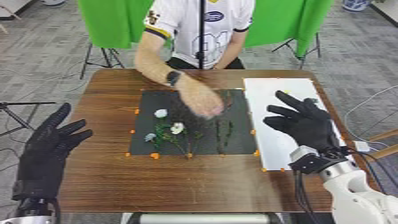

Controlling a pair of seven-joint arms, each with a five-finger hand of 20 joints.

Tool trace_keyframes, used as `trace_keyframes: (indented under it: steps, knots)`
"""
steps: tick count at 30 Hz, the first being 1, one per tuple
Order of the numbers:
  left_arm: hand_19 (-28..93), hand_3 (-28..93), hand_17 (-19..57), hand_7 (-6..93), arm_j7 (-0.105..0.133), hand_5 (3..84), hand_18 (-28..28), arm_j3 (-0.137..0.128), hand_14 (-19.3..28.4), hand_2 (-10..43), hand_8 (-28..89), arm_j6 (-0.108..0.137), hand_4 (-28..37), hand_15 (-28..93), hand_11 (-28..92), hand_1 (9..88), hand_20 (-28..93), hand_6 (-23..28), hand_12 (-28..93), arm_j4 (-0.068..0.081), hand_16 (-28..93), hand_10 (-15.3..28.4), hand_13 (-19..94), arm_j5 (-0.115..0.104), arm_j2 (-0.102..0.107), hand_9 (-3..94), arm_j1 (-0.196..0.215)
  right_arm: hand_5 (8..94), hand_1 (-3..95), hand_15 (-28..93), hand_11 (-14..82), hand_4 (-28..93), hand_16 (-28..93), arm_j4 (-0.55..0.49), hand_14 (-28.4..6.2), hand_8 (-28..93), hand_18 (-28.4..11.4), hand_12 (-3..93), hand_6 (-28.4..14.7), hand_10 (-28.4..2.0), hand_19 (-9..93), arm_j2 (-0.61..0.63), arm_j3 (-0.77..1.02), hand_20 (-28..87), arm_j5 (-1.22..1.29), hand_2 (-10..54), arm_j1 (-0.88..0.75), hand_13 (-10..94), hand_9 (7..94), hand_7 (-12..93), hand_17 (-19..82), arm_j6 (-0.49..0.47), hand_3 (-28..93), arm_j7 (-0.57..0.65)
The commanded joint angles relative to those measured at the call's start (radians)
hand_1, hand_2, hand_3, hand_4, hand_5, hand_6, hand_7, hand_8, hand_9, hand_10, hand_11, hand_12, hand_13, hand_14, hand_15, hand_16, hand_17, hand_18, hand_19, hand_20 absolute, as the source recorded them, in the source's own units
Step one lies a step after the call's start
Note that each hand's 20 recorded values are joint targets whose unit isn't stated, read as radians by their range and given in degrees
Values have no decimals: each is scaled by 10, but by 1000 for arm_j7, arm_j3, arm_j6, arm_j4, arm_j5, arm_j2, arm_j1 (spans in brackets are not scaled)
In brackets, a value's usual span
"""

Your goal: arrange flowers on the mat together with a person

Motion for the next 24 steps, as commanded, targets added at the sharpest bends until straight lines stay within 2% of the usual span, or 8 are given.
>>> trace_keyframes:
  steps: [1,7,8,11,14,18,21,24]
  knots:
    - [489,768,-80,161,7,281,249,8,269,20,-115,9,-283,530,242,147,203,31,124,3,-76,182,244,-8,3,322,9,451,175,484,133,-262,106,-8,-207,-96,-221,154,-17,-194,558,-1,-15,181,1,97,-12,373,454,103,61,17,751,2]
    - [490,768,-80,161,8,281,248,9,268,22,-115,9,-283,530,244,147,205,32,124,1,-79,182,244,-7,0,323,13,453,176,488,134,-262,105,-8,-207,-97,-221,154,-18,-195,559,-7,-16,182,4,98,-22,374,455,104,62,13,751,1]
    - [490,768,-80,160,1,281,247,8,268,22,-115,6,-283,531,244,148,205,32,123,1,-79,182,244,-3,-6,323,11,454,176,489,134,-262,105,-9,-207,-97,-221,154,-18,-195,559,-6,-16,182,4,98,-22,375,455,104,62,12,751,4]
    - [490,768,-80,160,10,282,247,13,268,24,-115,13,-283,531,243,148,206,32,122,1,-79,182,244,-8,1,324,13,455,176,491,135,-262,104,-6,-207,-97,-220,154,-18,-196,559,-6,-15,182,1,98,-20,375,456,105,62,10,751,4]
    - [490,769,-80,161,2,282,246,16,268,25,-114,9,-283,531,244,150,207,32,123,1,-79,181,244,-5,0,324,9,454,176,492,136,-262,104,-8,-207,-97,-221,154,-18,-195,559,-5,-12,182,-1,98,-22,375,456,106,62,15,751,5]
    - [491,768,-80,160,9,283,244,19,269,26,-115,15,-283,532,244,150,208,32,122,1,-80,183,244,-8,1,325,12,455,176,493,136,-262,103,-7,-206,-98,-221,154,-18,-195,561,-6,-4,182,-4,98,-19,376,457,105,62,9,752,10]
    - [491,768,-80,161,22,283,244,21,268,27,-114,24,-283,533,244,151,209,32,121,1,-80,184,244,-16,12,325,16,456,176,496,136,-261,104,-7,-207,-98,-220,154,-19,-195,562,2,5,183,-30,98,-12,377,457,106,63,18,752,13]
    - [491,770,-81,162,20,283,244,20,269,27,-115,24,-283,533,244,150,210,33,122,0,-80,183,244,-13,6,325,17,457,177,500,137,-261,104,-7,-208,-98,-221,154,-19,-195,565,22,12,184,-78,98,-5,377,458,107,64,42,752,7]
